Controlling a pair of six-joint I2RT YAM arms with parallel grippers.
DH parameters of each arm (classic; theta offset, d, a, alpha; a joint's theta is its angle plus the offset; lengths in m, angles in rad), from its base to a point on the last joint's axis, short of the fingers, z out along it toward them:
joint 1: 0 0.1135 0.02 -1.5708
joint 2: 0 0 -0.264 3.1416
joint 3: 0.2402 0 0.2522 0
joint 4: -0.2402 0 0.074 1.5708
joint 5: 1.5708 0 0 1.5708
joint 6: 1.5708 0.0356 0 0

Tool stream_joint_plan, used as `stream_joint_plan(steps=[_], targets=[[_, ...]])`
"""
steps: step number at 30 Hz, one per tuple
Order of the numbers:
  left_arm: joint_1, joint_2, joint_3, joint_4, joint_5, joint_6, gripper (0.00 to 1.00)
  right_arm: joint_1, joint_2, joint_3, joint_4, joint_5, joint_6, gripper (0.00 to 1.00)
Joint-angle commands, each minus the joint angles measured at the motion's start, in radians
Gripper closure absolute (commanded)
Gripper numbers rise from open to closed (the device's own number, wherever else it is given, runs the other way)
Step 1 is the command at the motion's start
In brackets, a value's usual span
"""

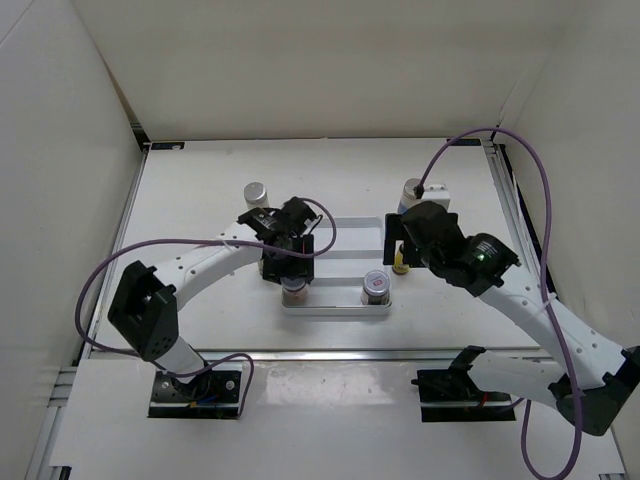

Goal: Organize the condiment bottles

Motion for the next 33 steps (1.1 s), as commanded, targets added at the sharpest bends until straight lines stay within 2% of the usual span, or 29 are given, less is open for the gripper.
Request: stream_joint_plan(steps=[1, 3, 12, 15, 17, 21, 22, 23, 25, 28, 31, 33], targets=[[-0.006, -0.039, -0.013, 0.09, 0.0, 0.007, 0.66, -0.002, -0.041, -0.001, -0.008, 0.052, 0.006, 0.0], [-0.006, -0.011, -0.013, 0.099, 0.0, 0.007, 0.66, -0.002, -0.051, -0.01, -0.017, 0.052, 0.006, 0.0], [-0.026, 0.05, -0.041, 0.099, 0.02, -0.002, 0.54, -0.011, -0.06, -0.019, -0.027, 0.061, 0.006, 0.0], [-0.026, 0.061, -0.041, 0.099, 0.02, -0.002, 0.41, -0.011, -0.06, -0.019, -0.027, 0.071, 0.015, 0.0], [-0.026, 0.061, -0.032, 0.09, 0.02, -0.002, 0.25, -0.011, -0.042, -0.019, -0.027, 0.072, 0.015, 0.0], [-0.026, 0.031, 0.02, 0.039, -0.031, -0.002, 0.11, -0.011, -0.005, 0.019, -0.054, 0.111, 0.015, 0.0], [-0.026, 0.02, 0.042, 0.021, -0.046, -0.002, 0.03, -0.011, -0.005, 0.028, -0.054, 0.124, 0.015, 0.0], [-0.026, 0.009, 0.093, -0.001, -0.083, 0.01, 0.0, -0.011, 0.011, 0.048, -0.066, 0.137, 0.003, 0.0], [-0.026, -0.042, 0.188, -0.053, -0.145, 0.042, 0.0, -0.021, 0.051, 0.089, -0.077, 0.128, -0.07, 0.0], [-0.026, -0.149, 0.249, -0.053, -0.239, 0.11, 0.0, -0.031, 0.105, 0.128, -0.103, 0.116, -0.132, 0.0], [-0.009, -0.285, 0.238, -0.022, -0.467, 0.203, 0.0, -0.031, 0.117, 0.148, -0.094, 0.068, -0.16, 0.0], [0.035, -0.359, 0.188, 0.032, -0.499, 0.275, 0.0, -0.04, 0.102, 0.148, -0.073, 0.033, -0.17, 0.0]])
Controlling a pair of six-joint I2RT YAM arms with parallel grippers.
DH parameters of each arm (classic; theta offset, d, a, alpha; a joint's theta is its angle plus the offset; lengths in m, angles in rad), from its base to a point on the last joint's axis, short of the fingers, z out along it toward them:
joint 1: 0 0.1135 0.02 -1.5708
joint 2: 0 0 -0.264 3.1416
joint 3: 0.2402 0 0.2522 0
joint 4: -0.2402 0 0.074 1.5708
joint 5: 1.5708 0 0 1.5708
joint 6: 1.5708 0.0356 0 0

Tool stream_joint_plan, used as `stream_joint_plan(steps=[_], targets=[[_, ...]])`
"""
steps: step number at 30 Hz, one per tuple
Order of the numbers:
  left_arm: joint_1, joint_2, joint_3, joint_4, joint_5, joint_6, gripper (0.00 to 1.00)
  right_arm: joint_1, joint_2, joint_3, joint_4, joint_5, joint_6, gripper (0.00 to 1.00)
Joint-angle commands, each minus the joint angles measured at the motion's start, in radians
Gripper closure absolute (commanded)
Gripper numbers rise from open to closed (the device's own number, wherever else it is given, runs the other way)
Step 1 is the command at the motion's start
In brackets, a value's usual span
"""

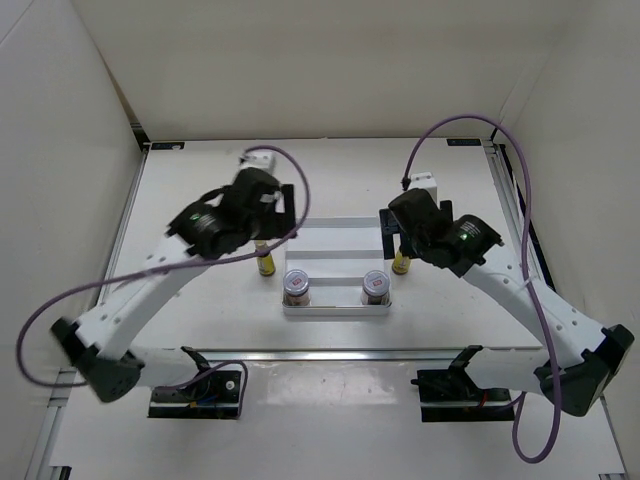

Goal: Organize the condiment bottles

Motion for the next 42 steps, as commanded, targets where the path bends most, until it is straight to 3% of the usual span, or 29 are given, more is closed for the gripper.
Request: stream_joint_plan(steps=[1, 8, 15, 19, 24, 34, 42], targets=[[0.071, -0.204, -0.045, 0.051, -0.216, 0.147, 0.0, -0.008, -0.039, 0.037, 0.02, -0.032, -0.049, 0.0], [0.25, -0.5, -0.318, 0.214, -0.279, 0.29, 0.0, -0.044, -0.069, 0.028, 0.032, -0.029, -0.076, 0.0], [0.344, -0.551, -0.496, 0.225, -0.23, 0.252, 0.0, -0.096, -0.051, 0.017, 0.032, -0.027, -0.09, 0.0], [0.367, -0.562, -0.568, 0.258, -0.23, 0.217, 0.0, -0.22, -0.002, 0.008, 0.032, -0.103, -0.079, 0.0], [0.404, -0.574, -0.578, 0.281, -0.261, 0.206, 0.0, -0.355, 0.044, -0.001, 0.061, -0.272, -0.099, 0.0], [0.404, -0.565, -0.587, 0.281, -0.261, 0.206, 0.0, -0.367, 0.187, -0.053, 0.196, -0.401, -0.09, 0.0], [0.404, -0.556, -0.587, 0.281, -0.261, 0.206, 0.0, -0.367, 0.309, -0.084, 0.259, -0.397, -0.081, 0.26]])
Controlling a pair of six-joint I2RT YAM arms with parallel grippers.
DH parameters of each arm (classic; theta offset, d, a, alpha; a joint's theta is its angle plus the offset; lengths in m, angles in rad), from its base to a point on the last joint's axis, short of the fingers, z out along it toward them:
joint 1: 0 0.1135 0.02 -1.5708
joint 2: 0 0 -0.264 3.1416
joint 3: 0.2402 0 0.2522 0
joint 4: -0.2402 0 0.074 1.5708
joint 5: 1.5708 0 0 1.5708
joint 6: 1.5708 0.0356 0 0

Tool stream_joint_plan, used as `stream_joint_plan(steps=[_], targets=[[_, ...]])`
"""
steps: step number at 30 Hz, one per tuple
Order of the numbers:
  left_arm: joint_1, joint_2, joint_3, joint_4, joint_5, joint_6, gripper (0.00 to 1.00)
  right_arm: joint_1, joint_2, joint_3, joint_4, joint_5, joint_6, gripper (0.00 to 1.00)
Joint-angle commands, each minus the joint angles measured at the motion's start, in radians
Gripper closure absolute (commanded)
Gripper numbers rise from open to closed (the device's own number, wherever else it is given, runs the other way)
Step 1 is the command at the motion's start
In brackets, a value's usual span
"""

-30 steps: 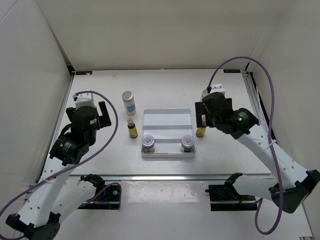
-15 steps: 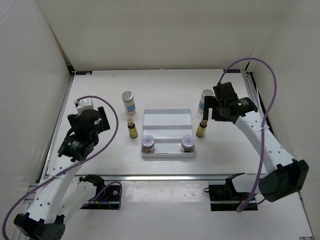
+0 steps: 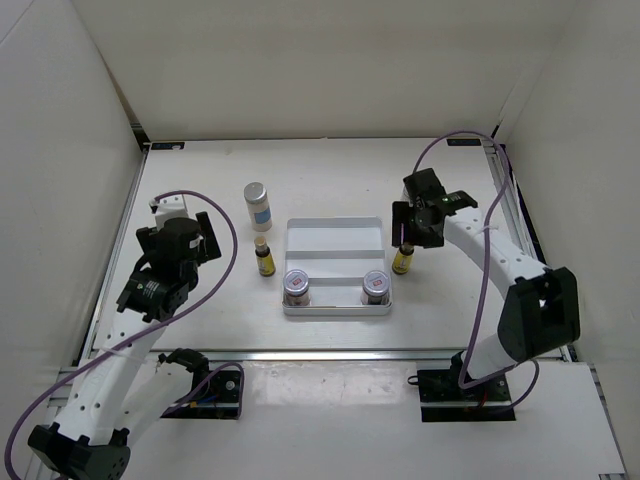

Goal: Organize the condiment bottles

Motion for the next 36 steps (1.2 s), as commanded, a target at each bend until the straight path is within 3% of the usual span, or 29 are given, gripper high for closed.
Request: stream_joint_plan(steps=[1, 4, 9, 15, 20, 23, 36], targets=[[0.004, -0.003, -0.005, 0.015, -0.016, -0.007, 0.0, -0.001, 0.018, -0.016, 0.055, -0.017, 0.001, 0.28], [0.004, -0.003, -0.005, 0.015, -0.016, -0.007, 0.0, -0.001, 0.059, -0.025, 0.055, -0.017, 0.01, 0.41], [0.004, 0.006, -0.005, 0.015, -0.016, -0.007, 0.0, -0.001, 0.059, -0.025, 0.055, 0.005, 0.01, 0.72], [0.004, 0.006, -0.005, 0.015, -0.016, -0.007, 0.0, 0.019, -0.036, 0.053, -0.035, 0.057, 0.0, 0.92], [0.004, 0.006, -0.005, 0.015, -0.016, -0.007, 0.0, 0.056, -0.079, 0.173, -0.097, -0.029, -0.028, 1.0], [0.004, 0.006, -0.005, 0.015, -0.016, -0.007, 0.0, 0.108, -0.079, 0.231, -0.106, -0.096, -0.028, 1.0], [0.004, 0.006, -0.005, 0.025, -0.007, -0.007, 0.0, 0.192, 0.09, 0.113, 0.023, -0.117, -0.028, 0.98]])
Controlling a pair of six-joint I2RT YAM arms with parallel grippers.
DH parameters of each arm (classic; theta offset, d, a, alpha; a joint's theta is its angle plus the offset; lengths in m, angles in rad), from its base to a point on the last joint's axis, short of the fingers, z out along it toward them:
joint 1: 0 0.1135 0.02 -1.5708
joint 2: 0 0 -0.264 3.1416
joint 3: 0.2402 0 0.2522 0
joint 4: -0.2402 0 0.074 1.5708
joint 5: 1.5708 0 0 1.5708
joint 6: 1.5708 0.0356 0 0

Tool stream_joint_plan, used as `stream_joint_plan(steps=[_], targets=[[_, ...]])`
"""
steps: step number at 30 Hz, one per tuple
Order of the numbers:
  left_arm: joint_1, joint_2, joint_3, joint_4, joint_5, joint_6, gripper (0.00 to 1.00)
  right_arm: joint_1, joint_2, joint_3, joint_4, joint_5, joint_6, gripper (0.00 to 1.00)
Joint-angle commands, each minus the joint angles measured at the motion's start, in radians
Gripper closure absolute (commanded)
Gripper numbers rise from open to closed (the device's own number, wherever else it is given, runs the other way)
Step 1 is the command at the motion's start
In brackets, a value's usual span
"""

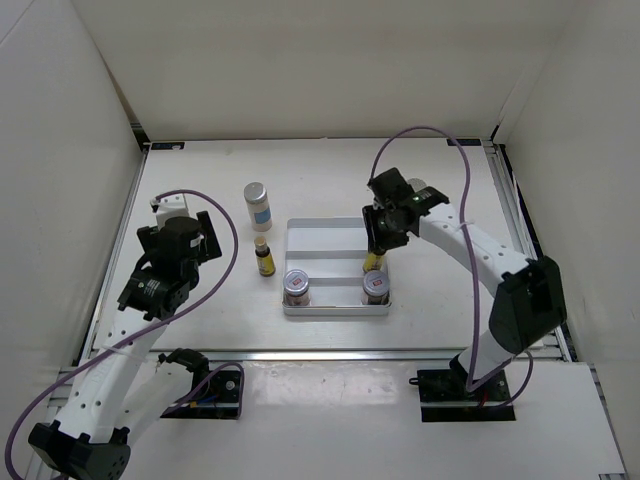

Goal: Organize the condiment bottles

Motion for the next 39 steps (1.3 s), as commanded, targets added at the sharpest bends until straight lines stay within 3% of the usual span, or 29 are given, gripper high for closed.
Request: stream_joint_plan(steps=[1, 3, 6, 8, 9, 11, 21, 26, 39], targets=[[0.004, -0.005, -0.005, 0.017, 0.003, -0.007, 0.0, 0.002, 0.036, -0.015, 0.078, -0.019, -0.014, 0.98], [0.004, 0.004, -0.005, 0.027, 0.019, 0.002, 0.0, 0.011, 0.061, -0.015, 0.087, -0.001, -0.014, 0.93], [-0.005, 0.004, -0.017, 0.042, 0.088, 0.045, 0.0, 0.02, 0.072, -0.015, 0.087, 0.024, -0.014, 0.69], [-0.018, 0.015, -0.017, 0.051, 0.114, 0.045, 0.0, 0.02, 0.072, -0.015, 0.087, 0.035, -0.014, 0.43], [-0.028, 0.015, -0.017, 0.051, 0.114, 0.056, 0.0, 0.02, 0.072, -0.005, 0.087, 0.035, -0.014, 0.23], [-0.028, 0.015, -0.017, 0.051, 0.152, 0.056, 0.0, 0.02, 0.063, 0.006, 0.075, 0.044, -0.005, 0.02], [-0.028, -0.009, 0.046, 0.088, 0.347, 0.127, 0.0, 0.02, -0.075, 0.172, -0.005, 0.044, -0.025, 0.0], [-0.04, 0.059, 0.025, 0.109, 0.568, 0.108, 0.0, 0.02, -0.131, 0.233, -0.031, 0.073, -0.025, 0.0], [-0.164, 0.297, -0.055, 0.253, 0.507, 0.084, 0.0, 0.02, -0.227, 0.113, -0.063, 0.084, -0.016, 0.0]])
